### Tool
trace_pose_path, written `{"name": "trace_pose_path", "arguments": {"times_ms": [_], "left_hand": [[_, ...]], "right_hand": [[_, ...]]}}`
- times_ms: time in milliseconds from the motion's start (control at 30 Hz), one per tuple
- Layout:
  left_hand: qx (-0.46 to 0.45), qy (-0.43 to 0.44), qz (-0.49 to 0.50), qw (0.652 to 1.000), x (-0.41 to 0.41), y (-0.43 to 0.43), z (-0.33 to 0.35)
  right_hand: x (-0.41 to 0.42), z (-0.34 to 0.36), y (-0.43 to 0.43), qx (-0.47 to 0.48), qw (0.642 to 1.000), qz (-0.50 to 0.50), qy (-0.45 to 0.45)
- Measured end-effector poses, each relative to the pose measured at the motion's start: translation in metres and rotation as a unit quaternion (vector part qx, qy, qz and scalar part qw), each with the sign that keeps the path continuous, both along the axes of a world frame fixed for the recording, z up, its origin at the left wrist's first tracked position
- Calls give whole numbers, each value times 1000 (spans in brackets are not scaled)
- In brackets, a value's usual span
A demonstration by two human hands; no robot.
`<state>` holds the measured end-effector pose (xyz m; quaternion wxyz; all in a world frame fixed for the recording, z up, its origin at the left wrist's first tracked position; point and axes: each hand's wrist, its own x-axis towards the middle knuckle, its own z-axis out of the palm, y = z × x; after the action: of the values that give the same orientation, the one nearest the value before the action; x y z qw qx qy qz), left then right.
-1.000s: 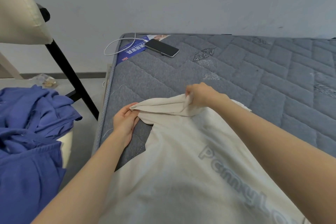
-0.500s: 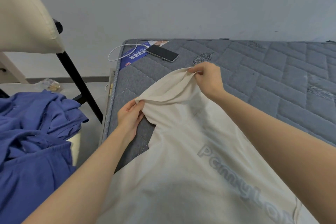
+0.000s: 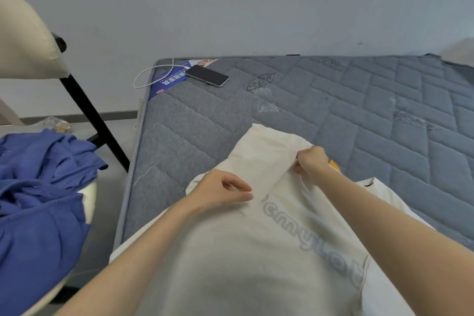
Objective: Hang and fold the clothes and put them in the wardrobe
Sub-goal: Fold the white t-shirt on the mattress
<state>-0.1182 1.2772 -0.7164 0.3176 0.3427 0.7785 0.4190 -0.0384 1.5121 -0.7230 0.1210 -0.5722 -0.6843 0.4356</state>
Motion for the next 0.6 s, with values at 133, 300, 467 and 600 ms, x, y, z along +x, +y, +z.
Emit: {"name": "trace_pose_path", "arguments": {"times_ms": [133, 300, 467, 600], "left_hand": [[0, -50, 156, 987, 2, 0, -7], [-125, -240, 238, 933, 1, -8, -9], [10, -330, 385, 862, -7, 1, -19], [12, -284, 449, 847, -5, 1, -33]], "right_hand": [[8, -6, -8, -148, 981, -54, 117], [-2, -8, -19, -222, 968, -8, 118], [0, -15, -21, -86, 987, -35, 132], [16, -12, -15, -1, 999, 38, 32]]}}
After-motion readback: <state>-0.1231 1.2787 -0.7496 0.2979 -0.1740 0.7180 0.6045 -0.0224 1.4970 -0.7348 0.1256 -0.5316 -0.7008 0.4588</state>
